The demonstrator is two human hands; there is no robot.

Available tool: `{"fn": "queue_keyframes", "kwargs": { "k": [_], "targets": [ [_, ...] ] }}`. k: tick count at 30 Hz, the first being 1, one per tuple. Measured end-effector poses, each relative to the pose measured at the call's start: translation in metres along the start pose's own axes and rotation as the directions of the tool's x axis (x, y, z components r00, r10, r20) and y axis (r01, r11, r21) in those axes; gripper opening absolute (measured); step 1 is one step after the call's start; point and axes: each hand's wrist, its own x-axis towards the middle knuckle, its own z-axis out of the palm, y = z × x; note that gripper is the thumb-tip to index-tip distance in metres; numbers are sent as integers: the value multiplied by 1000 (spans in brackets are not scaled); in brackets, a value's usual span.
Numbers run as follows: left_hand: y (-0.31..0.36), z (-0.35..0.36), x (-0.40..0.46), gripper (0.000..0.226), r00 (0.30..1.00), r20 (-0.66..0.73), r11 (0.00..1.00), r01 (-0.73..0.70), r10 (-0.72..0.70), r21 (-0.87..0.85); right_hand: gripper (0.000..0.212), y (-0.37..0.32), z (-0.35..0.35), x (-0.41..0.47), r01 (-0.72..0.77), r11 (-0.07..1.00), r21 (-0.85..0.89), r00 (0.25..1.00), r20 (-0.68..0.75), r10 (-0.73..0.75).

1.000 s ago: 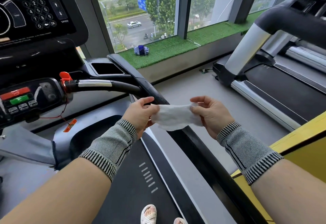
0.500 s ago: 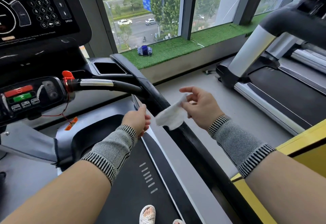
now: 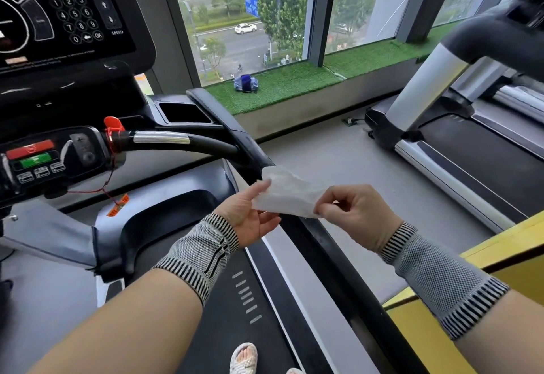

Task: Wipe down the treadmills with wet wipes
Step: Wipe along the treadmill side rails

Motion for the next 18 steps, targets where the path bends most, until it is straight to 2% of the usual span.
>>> {"fn": "queue_keyframes", "kwargs": {
  "k": [2,4,7,14,16,18],
  "targets": [
    [1,0,0,14,999,-37,1000,-4,4,24,19,6,-3,2,-40,998,51,998,-38,42],
    [2,0,1,7,999,-32,999,-23,24,46,25,13,-3,6,-78,994,78,993,-79,85],
    [4,0,2,9,996,21,992,-86,84,94,29,21,0,10,-115,990,76,979,-162,126],
    [4,3,5,6,962,40,946,-273,270,176,12,24,4,19,-128,982,142,966,-205,155],
    [6,2,6,7,953,44,939,-301,298,165,14,26,5,21,-122,985,121,966,-214,146],
    [6,3,6,11,941,42,924,-338,336,180,24,27,5,23,-130,991,28,968,-212,133]
  ]
}}
